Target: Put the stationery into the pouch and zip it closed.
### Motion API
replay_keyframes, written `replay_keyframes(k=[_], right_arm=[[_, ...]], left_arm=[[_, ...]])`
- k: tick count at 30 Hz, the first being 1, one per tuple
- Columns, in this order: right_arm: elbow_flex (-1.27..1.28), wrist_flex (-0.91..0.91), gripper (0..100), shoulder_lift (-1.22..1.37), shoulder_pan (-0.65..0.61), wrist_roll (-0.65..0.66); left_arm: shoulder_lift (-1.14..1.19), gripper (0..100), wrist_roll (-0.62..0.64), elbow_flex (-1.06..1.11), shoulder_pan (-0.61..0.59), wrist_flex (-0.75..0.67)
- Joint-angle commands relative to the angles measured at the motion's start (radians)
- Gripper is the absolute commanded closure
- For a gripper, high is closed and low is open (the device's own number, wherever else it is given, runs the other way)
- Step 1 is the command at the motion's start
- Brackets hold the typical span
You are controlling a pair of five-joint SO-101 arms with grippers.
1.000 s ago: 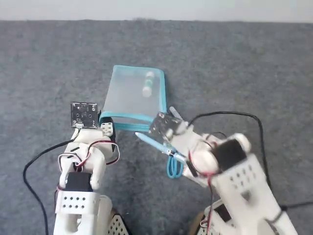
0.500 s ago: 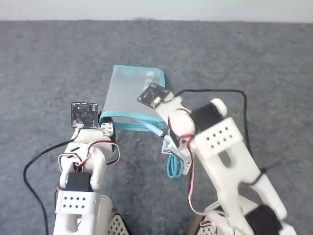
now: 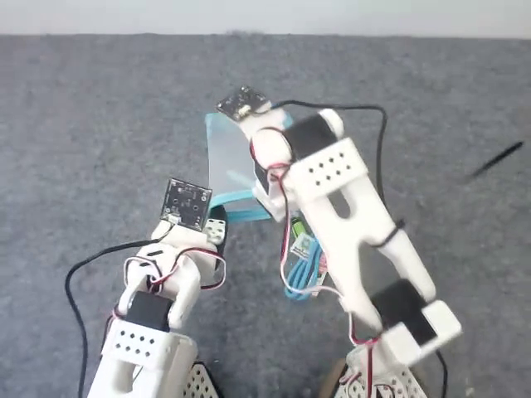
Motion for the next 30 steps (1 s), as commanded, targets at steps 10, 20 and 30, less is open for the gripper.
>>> replay_keyframes(k=[10, 20, 30], right_arm=[[-0.147, 0.041, 78.2, 0.045, -0.128, 0.006], [-0.203, 0.042, 78.3, -0.09, -0.047, 0.054], [0.176, 0.027, 82.7, -0.452, 0.093, 0.169]], left_arm=[[-0.02, 99, -0.012, -0.002, 0.011, -0.072], [-0.02, 99, -0.005, -0.005, -0.08, -0.075], [-0.021, 99, 0.029, -0.03, -0.213, -0.075]])
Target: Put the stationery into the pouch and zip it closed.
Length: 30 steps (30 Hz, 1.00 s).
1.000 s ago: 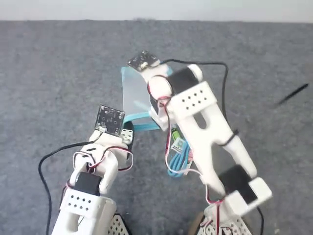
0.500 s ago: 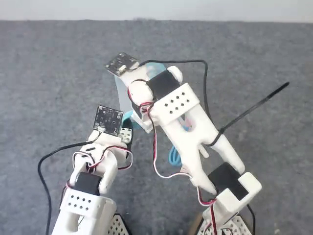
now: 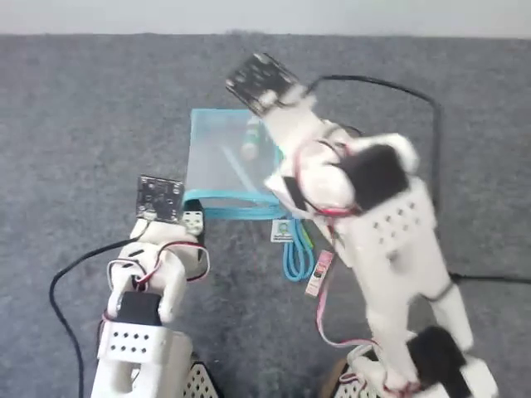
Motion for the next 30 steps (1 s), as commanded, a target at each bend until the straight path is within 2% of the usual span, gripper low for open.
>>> replay_keyframes(k=[1, 8, 13, 25, 30], right_arm=[[0.258, 0.01, 83.1, -0.087, 0.077, 0.069], [0.724, -0.314, 83.3, -0.088, 0.239, 0.163], [0.884, -0.466, 83.3, -0.087, 0.254, 0.164], [0.959, -0.676, 83.3, 0.17, 0.262, 0.164], [0.959, -0.705, 83.5, 0.24, 0.262, 0.166]], left_arm=[[-0.021, 99, 0.017, -0.042, -0.041, -0.029], [-0.028, 99, 0.014, -0.053, -0.12, -0.026], [-0.021, 99, -0.008, -0.051, -0.114, -0.025], [-0.02, 99, -0.009, -0.05, -0.114, -0.023], [-0.02, 99, -0.009, -0.05, -0.112, -0.023]])
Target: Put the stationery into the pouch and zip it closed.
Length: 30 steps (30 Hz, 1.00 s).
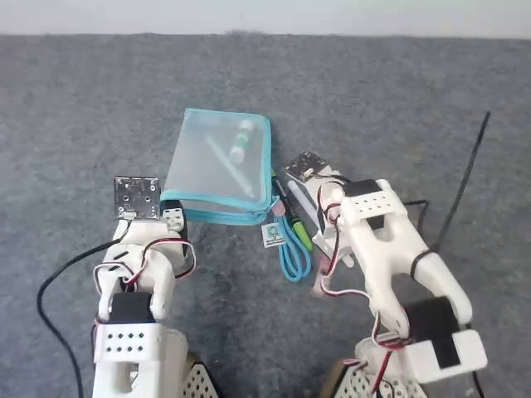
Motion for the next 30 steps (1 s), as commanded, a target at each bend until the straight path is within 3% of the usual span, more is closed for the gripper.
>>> replay_keyframes(k=[1, 7, 11, 17, 24, 30], right_arm=[[-0.002, -0.021, 83.6, 0.024, 0.005, 0.015], [-0.002, -0.021, 84.6, 0.071, 0.005, 0.014], [-0.002, -0.025, 97.0, 0.101, 0.008, 0.009], [-0.002, -0.021, 99.1, 0.041, 0.119, 0.003], [-0.002, 0.13, 99.1, -0.216, 0.231, -0.08], [-0.02, 0.358, 99.1, -0.598, 0.194, -0.049]], left_arm=[[-0.02, 99, -0.012, -0.05, -0.002, -0.023], [-0.02, 99, -0.012, -0.05, -0.002, -0.023], [-0.02, 99, -0.012, -0.05, -0.002, -0.023], [-0.023, 99, -0.012, -0.038, 0.0, -0.028], [-0.026, 99, -0.008, -0.036, 0.0, -0.028], [-0.021, 99, -0.008, -0.035, 0.023, -0.028]])
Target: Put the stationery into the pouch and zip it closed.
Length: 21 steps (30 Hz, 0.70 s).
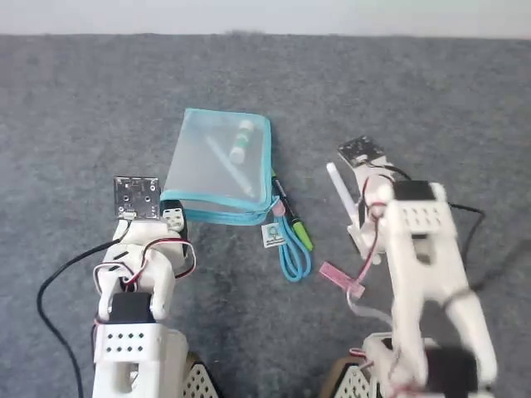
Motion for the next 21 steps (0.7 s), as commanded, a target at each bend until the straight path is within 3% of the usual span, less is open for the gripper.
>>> replay_keyframes(k=[1, 8, 14, 21], right_arm=[[-0.041, 0.154, 99.1, -0.277, -0.033, 0.023], [-0.203, 0.464, 99.1, -0.536, -0.262, 0.11], [-0.163, 0.47, 99.1, -0.495, -0.532, 0.187], [-0.163, 0.446, 99.1, -0.386, -0.57, 0.143]], left_arm=[[-0.021, 99, -0.008, -0.035, 0.035, -0.026], [-0.025, 99, -0.008, -0.021, 0.075, -0.028], [-0.021, 99, -0.008, -0.019, 0.075, -0.028], [-0.021, 99, -0.008, -0.019, 0.074, -0.028]])
